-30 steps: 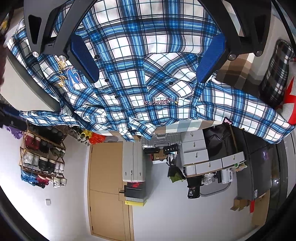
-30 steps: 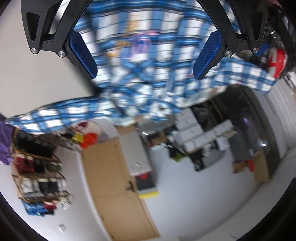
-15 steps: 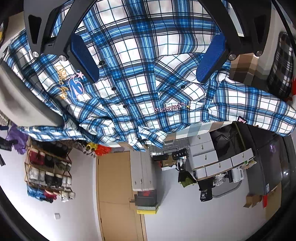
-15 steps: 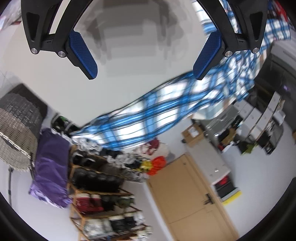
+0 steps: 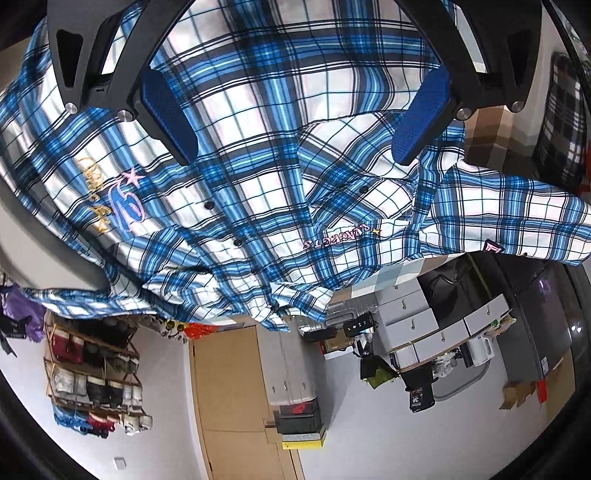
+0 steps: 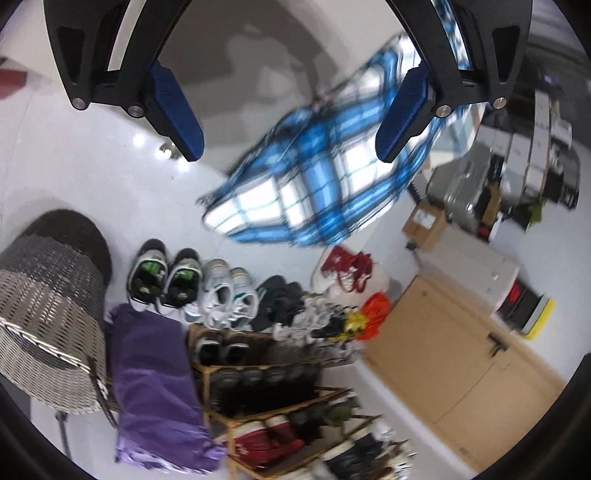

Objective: Fold large clothes
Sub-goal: 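Grasp the edge of the plaid shirt with the right tool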

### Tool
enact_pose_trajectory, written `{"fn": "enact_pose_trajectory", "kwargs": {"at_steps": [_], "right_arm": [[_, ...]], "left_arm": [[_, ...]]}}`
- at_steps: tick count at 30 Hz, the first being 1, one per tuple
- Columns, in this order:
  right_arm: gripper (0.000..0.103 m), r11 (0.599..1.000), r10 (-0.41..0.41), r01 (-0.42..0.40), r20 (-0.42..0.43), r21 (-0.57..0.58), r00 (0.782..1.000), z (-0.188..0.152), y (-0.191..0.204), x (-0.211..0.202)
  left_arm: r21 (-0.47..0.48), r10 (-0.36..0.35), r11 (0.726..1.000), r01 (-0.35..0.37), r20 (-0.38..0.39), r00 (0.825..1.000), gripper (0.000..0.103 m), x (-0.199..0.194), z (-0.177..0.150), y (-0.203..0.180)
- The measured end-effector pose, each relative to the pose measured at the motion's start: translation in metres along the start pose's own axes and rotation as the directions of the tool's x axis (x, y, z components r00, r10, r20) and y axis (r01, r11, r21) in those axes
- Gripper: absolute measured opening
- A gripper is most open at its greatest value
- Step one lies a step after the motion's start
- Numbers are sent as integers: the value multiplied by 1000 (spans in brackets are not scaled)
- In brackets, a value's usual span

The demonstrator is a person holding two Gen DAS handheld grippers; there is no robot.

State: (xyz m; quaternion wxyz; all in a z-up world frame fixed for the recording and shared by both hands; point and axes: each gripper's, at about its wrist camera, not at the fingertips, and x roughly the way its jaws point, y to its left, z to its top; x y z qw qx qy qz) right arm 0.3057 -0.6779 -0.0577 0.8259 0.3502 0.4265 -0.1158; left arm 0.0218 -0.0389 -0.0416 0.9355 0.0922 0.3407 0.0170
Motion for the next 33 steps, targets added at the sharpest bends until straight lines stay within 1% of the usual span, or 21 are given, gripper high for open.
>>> {"fn": "enact_pose_trajectory", "kwargs": {"at_steps": [1,2,4,5,7,9,11,12,13,15,17,18,19,20,22,26,28,30,31,32,33], "right_arm": [[94,1000,1,-1,-2,14,1000,4,-2,3],[93,1000,-18,18,-14,20,1000,9,-2,8],[83,999,-47,47,-50,-4,998,15,1,17],[83,999,-46,45,-62,-22,997,17,3,20],[76,997,-71,69,-70,-35,995,21,3,27],[72,996,-89,89,-65,-4,994,25,-2,33],[61,991,-120,125,-96,42,988,29,-11,42],[58,991,-112,118,-105,58,988,30,-14,46],[57,992,-89,98,-107,78,990,30,-16,49],[53,992,-71,80,-90,97,993,31,-18,51],[39,994,-64,68,-49,82,997,33,-14,49],[15,994,-81,83,-26,71,996,33,-11,47],[6,991,-123,123,8,52,992,33,-7,42],[5,990,-138,137,32,38,990,33,-5,40],[5,993,-120,118,69,30,990,35,-2,35],[5,986,-142,157,204,-59,969,34,24,10],[5,987,-111,139,273,-86,956,36,39,-9],[5,979,-100,156,354,-133,930,37,62,-31],[4,970,-111,187,399,-155,910,38,74,-41],[4,957,-129,233,466,-173,875,37,89,-56],[4,949,-130,252,498,-187,858,37,98,-66]], "left_arm": [[6,3,1000,-3,-5,1000,102,2,-1,1],[14,7,1000,-7,-11,1000,102,3,-2,2],[33,22,999,-22,-21,1000,102,6,-3,2],[42,33,999,-32,-27,999,102,8,-3,2],[40,42,998,-41,-38,998,102,13,-2,4],[31,40,999,-39,-42,998,102,14,0,6],[34,42,999,-41,-46,998,102,15,-1,4],[37,42,999,-40,-47,998,102,16,-1,4],[44,43,998,-41,-47,998,102,17,-1,3],[63,52,997,-49,-51,997,102,19,-3,0],[73,52,996,-48,-59,997,102,20,-4,-2],[78,52,996,-47,-62,997,102,20,-5,-3],[82,54,995,-49,-61,997,102,20,-5,-4],[83,57,995,-53,-58,997,102,19,-5,-4],[83,54,995,-49,-54,997,102,17,-5,-4],[88,64,994,-60,-43,997,102,16,-5,-3],[80,66,995,-63,-41,997,102,16,-5,-2],[71,69,995,-67,-35,997,102,14,-4,1],[66,70,996,-68,-29,997,102,13,-4,3],[62,70,996,-68,-25,997,102,12,-3,5],[57,68,996,-67,-17,998,102,9,-3,7]]}}
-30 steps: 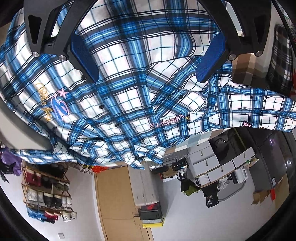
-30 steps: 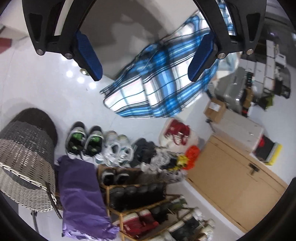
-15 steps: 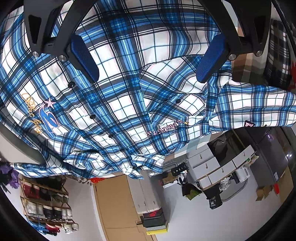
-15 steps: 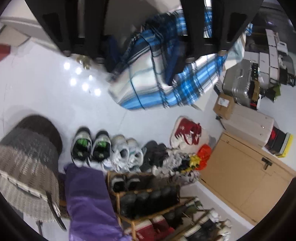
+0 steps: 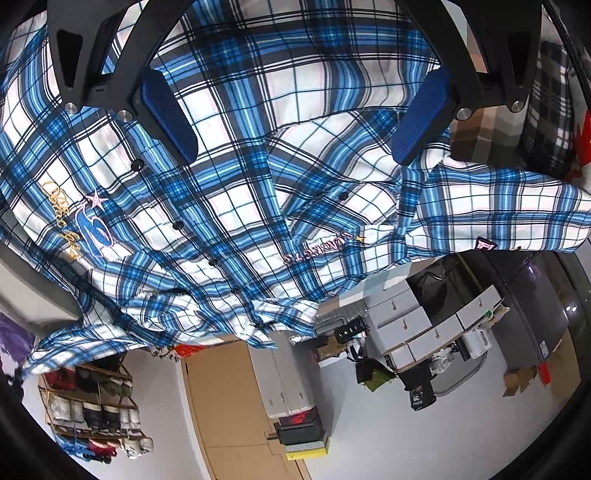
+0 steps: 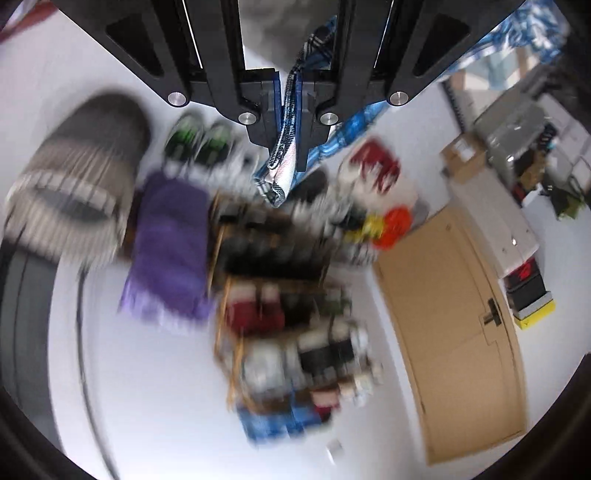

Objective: Fold large clothes

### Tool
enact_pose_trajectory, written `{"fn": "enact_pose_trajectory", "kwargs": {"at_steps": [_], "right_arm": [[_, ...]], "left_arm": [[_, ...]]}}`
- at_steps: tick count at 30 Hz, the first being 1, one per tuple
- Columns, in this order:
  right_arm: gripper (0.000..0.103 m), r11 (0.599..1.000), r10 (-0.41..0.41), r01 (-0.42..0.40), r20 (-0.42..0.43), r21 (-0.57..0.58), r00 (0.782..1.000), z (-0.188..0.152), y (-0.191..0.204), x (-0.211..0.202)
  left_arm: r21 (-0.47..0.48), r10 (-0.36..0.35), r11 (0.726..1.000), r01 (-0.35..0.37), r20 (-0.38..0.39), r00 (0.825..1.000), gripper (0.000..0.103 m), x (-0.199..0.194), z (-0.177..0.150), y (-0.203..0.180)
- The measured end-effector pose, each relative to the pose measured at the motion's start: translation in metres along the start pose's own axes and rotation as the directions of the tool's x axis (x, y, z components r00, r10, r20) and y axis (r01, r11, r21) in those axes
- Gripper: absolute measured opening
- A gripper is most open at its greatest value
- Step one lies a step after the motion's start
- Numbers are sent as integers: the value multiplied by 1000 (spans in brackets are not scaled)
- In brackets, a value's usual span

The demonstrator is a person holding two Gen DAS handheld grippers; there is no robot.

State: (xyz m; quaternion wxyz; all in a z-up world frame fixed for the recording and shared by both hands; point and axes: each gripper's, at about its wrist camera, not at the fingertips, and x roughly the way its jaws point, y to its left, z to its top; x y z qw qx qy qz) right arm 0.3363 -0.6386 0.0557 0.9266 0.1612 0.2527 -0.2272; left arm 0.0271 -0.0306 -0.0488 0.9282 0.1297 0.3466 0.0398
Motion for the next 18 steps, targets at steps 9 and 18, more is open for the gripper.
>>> {"fn": "enact_pose_trajectory", "kwargs": {"at_steps": [9,18], "right_arm": [[4,991,38,-6,241,-135,970,54,83,-85],[5,885,319,-162,314,-436,894,3,233,-178]], "left_arm": [[-35,12,999,-11,38,999,102,-8,-3,24],[-166,2,986,12,80,997,102,-18,-3,68]]}}
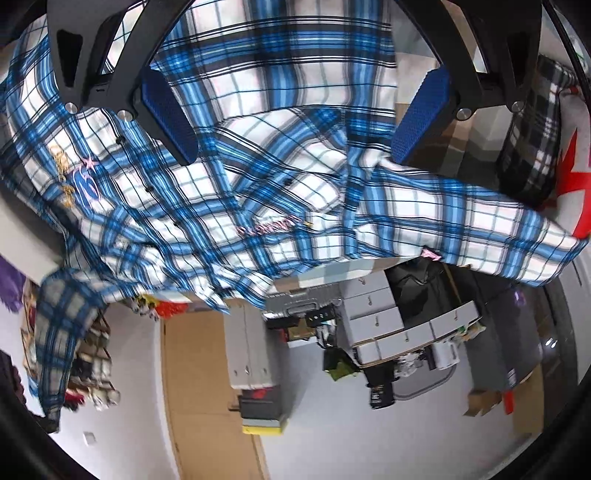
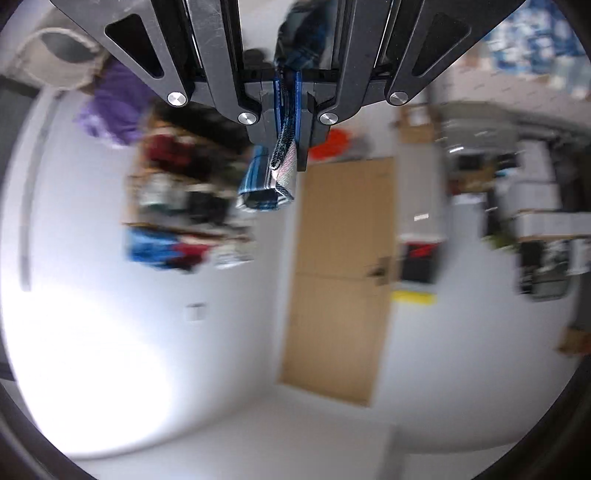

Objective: Fold large clothes

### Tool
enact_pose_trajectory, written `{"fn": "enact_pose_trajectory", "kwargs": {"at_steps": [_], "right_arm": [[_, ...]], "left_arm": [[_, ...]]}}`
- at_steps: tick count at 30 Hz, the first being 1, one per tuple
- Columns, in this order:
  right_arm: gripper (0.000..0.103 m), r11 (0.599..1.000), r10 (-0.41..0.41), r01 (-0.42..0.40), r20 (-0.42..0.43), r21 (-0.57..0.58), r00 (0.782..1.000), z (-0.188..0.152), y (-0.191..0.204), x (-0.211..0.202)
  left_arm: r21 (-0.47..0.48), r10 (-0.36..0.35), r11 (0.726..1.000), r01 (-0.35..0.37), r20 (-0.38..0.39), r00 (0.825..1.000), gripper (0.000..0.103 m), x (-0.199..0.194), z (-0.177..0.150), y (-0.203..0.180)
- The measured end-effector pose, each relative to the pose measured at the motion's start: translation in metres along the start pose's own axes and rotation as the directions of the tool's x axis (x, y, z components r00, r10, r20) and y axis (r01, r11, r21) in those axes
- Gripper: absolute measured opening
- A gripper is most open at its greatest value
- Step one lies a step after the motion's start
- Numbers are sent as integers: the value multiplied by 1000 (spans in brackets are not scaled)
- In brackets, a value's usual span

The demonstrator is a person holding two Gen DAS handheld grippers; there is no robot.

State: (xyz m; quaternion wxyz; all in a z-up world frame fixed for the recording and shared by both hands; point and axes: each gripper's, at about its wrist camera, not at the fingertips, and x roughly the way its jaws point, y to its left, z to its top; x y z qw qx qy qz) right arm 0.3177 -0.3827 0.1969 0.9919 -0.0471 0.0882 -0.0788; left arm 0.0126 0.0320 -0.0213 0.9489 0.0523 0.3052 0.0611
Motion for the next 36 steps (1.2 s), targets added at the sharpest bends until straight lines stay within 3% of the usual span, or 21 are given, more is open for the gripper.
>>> {"fn": "enact_pose_trajectory", "kwargs": {"at_steps": [3,5,8,11,14,16,20,22,25,29,32,35,36], "right_arm": [[5,987,152,-153,-33,-47,988,-8,69,-14],[5,967,243,-246,-56,-64,968,-20,116,-24],[5,918,386,-395,-157,-34,909,-44,189,-36],[5,843,511,-537,-246,-44,823,-88,268,-54],[5,782,581,-622,-332,-22,743,-132,322,-65],[5,768,582,-638,-356,-55,731,-171,358,-78],[5,755,566,-656,-488,-17,665,-238,401,-73],[5,760,555,-650,-512,-9,656,-259,413,-74],[5,765,565,-642,-533,53,629,-269,425,-75],[5,732,630,-662,-529,160,569,-263,433,-76],[11,699,656,-669,-599,252,460,-263,447,-69],[29,657,657,-700,-669,280,349,-278,458,-68],[39,630,667,-713,-685,307,294,-283,458,-69]], "left_arm": [[-45,5,999,-5,8,1000,102,-3,0,17],[-78,16,997,-14,18,1000,102,-7,-1,30],[-101,38,994,-34,36,999,102,-13,-3,45],[-127,60,991,-53,52,997,102,-17,-4,61],[-186,54,982,-44,50,997,102,-18,-6,75],[-221,26,975,-16,46,999,102,-19,-7,83],[-255,4,967,14,69,998,102,-26,-7,90],[-251,3,968,15,73,997,102,-27,-8,90],[-255,-17,966,37,79,997,102,-30,-9,90],[-237,-7,971,30,96,995,102,-33,-7,87],[-235,-4,972,27,98,995,102,-32,-5,86],[-238,-1,971,22,89,996,102,-29,-4,87],[-240,0,971,21,88,996,102,-29,-5,88]]}}
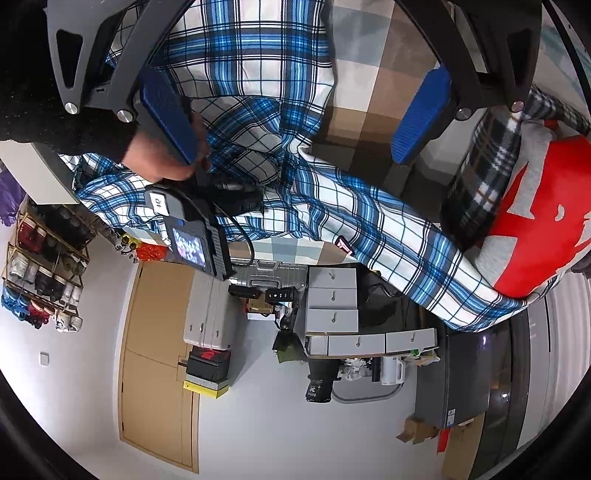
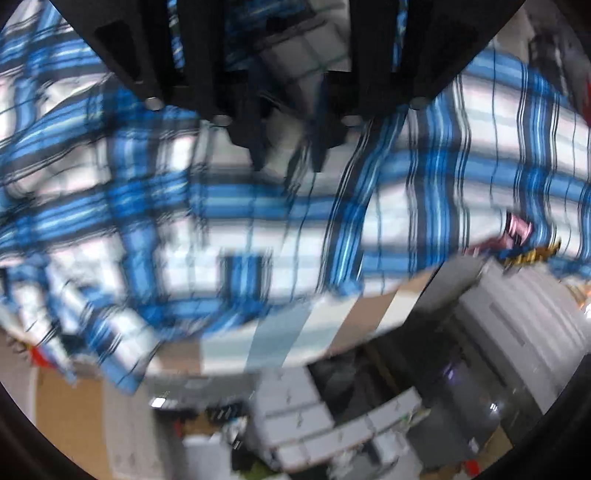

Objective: Fold large clothes

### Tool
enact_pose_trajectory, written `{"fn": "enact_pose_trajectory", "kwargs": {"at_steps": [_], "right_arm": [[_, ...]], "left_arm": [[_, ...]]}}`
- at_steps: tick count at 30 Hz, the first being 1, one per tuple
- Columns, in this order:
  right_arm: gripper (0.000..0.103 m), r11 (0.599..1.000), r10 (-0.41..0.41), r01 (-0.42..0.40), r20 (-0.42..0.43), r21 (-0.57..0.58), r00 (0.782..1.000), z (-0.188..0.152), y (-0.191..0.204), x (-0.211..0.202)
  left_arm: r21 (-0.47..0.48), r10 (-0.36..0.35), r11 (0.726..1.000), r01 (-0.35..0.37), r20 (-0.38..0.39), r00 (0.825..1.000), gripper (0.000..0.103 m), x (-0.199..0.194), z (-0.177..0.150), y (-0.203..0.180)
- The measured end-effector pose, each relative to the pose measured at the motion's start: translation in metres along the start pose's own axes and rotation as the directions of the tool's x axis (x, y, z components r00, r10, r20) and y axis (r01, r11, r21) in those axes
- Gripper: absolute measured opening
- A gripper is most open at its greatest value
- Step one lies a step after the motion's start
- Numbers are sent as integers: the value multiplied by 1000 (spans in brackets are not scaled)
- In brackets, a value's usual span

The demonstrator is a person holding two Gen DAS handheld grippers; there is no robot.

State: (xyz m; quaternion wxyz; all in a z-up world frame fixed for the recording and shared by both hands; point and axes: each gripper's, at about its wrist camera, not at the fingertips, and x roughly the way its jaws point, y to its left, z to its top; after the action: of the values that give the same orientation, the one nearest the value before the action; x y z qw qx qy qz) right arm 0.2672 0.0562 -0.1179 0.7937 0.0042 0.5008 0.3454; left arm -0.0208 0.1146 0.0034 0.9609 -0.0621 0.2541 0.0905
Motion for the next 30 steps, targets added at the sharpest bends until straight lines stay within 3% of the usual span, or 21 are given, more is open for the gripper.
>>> {"fn": "enact_pose_trajectory", "kwargs": {"at_steps": [2,5,7,9,12,14,15,17,20,21,22,24,27,30], "right_arm": [[55,993,115,-116,-27,-10,993,-4,-1,-12],[77,970,244,-244,1,-12,970,-5,-15,-51],[93,969,246,-245,31,-18,969,-2,-33,-77],[97,990,142,-140,70,-30,987,4,-60,-106],[97,995,-96,98,85,-19,992,19,-114,-131],[97,953,-300,302,77,-6,951,21,-148,-143],[96,920,-390,391,59,-19,919,19,-168,-144],[93,871,-490,490,12,-34,871,9,-201,-145],[62,849,-529,526,-127,-55,839,-15,-240,-136],[58,863,-504,504,-149,-46,851,-26,-248,-135],[58,879,-476,477,-120,-26,871,-31,-251,-141],[57,889,-457,457,-138,-38,879,-39,-257,-148],[57,899,-436,434,-199,-59,878,-47,-258,-154],[53,897,-441,432,-270,-92,856,-44,-254,-161]], "left_arm": [[-5,-1,1000,1,-1,1000,102,1,1,2],[-21,-13,1000,13,-4,1000,102,-2,0,5],[-20,-18,1000,17,-8,1000,102,-2,-1,5],[-14,-21,1000,21,-9,1000,102,-2,-2,3],[0,-20,1000,20,-9,1000,102,-2,-3,-1],[14,-12,1000,13,-12,1000,102,1,-4,-4],[18,-11,1000,11,-15,1000,102,2,-4,-5],[20,-11,1000,11,-23,1000,102,4,-5,-7],[25,-9,1000,9,-32,999,102,6,-5,-10],[28,-7,1000,8,-32,999,102,6,-6,-11],[31,-5,999,6,-34,999,102,7,-6,-12],[36,-2,999,3,-37,999,102,8,-7,-13],[41,3,999,-1,-52,999,102,11,-8,-15],[35,2,999,0,-60,998,102,11,-8,-15]]}}
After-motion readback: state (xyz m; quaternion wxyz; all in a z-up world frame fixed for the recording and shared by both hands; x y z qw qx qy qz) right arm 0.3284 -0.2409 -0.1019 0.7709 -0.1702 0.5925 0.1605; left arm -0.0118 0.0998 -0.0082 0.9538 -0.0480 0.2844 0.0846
